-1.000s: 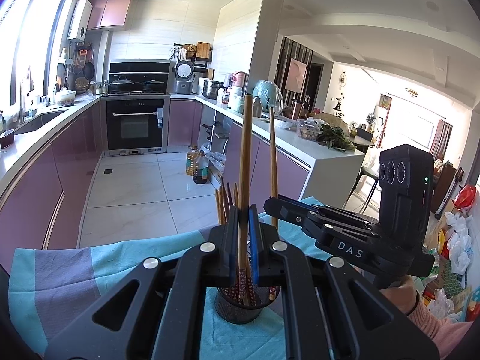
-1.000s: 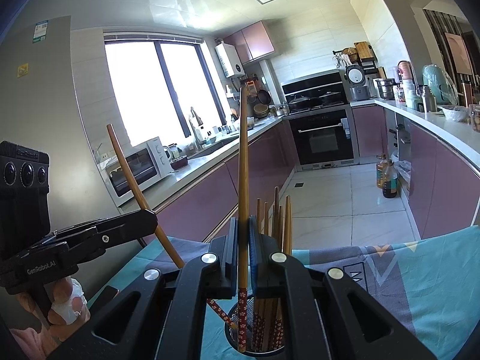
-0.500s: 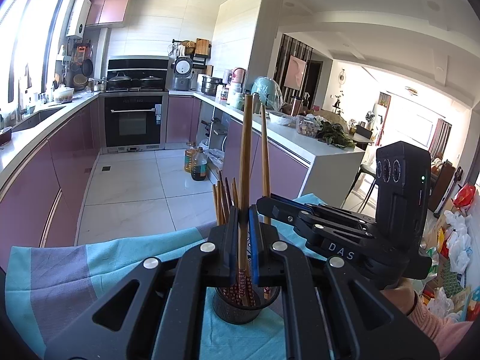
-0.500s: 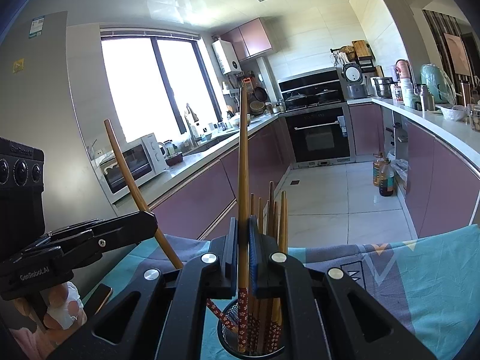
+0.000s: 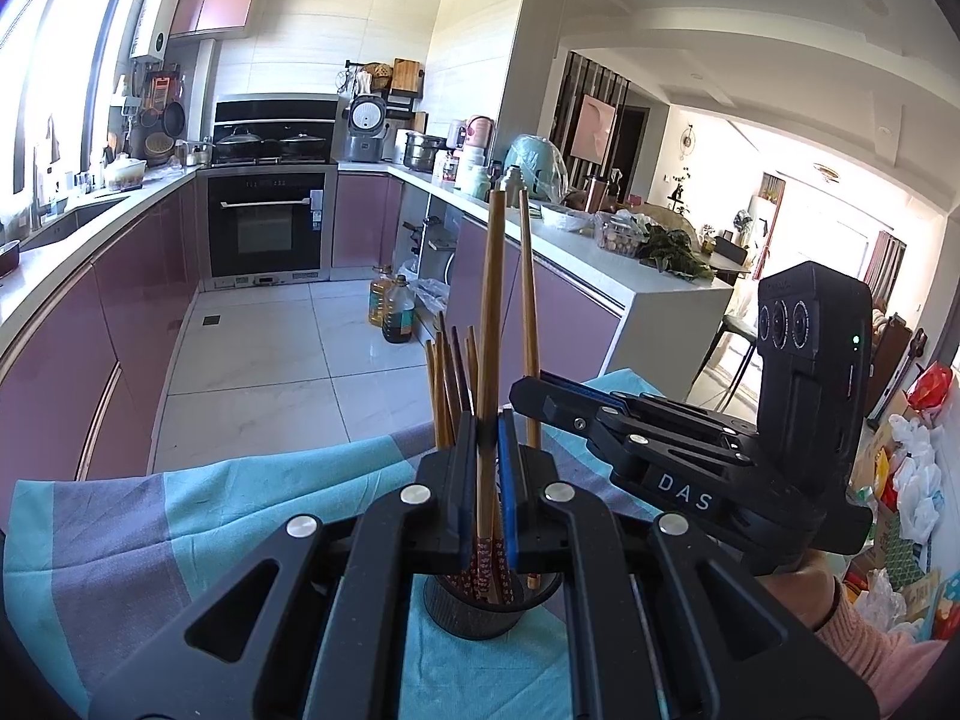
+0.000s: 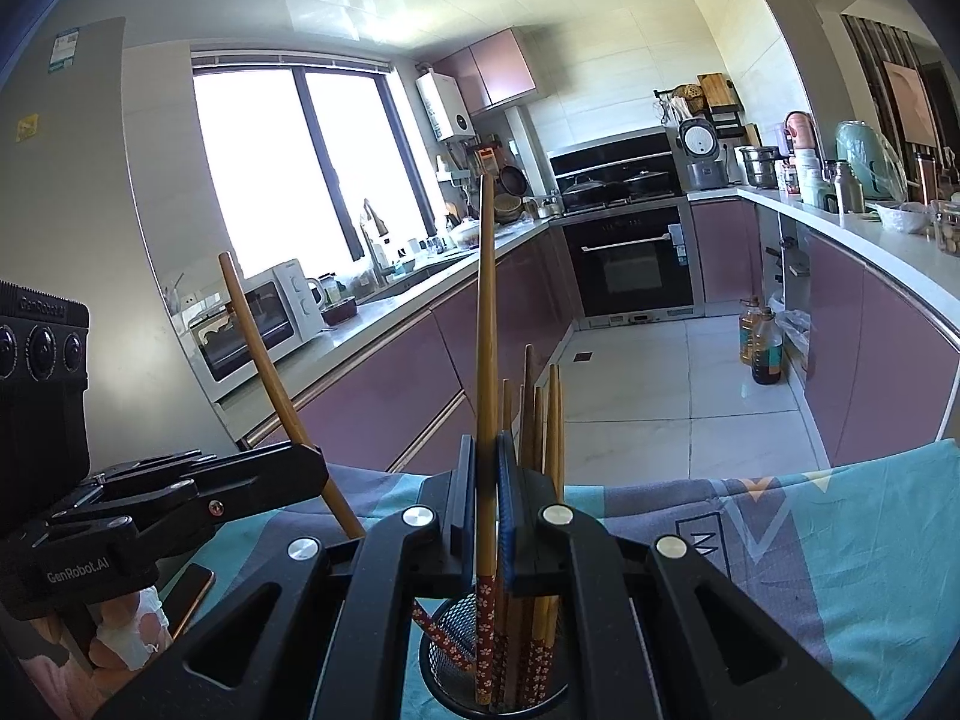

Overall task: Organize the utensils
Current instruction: 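Lower the left tool's chopstick into the cup while the right tool follows, then lower the right tool's chopstick into the cup beside the left tool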

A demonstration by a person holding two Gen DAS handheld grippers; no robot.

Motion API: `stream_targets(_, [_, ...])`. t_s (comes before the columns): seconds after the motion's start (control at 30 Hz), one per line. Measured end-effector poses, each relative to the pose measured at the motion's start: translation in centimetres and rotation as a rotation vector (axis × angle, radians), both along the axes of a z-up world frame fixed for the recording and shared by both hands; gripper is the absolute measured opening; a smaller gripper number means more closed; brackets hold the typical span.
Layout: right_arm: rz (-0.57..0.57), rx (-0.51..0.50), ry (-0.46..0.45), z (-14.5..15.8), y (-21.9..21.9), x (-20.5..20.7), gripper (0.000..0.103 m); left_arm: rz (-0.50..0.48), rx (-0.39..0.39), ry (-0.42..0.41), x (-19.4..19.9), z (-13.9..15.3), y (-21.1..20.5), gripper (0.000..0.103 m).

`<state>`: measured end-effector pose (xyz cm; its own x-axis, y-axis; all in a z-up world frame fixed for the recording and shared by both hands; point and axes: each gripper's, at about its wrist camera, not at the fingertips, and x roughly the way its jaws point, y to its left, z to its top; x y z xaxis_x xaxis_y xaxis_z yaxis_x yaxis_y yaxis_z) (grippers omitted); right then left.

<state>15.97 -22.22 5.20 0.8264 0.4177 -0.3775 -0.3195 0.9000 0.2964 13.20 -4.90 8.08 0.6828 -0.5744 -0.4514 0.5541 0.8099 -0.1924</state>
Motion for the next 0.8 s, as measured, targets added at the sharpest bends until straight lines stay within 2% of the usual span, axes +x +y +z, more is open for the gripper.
stream_targets(0.8, [-0.007,-0.005,0.023,-1.1,0.3,0.0,0.006,0.002,0.026,0.037,1.7,-1.2,-1.2,0.008])
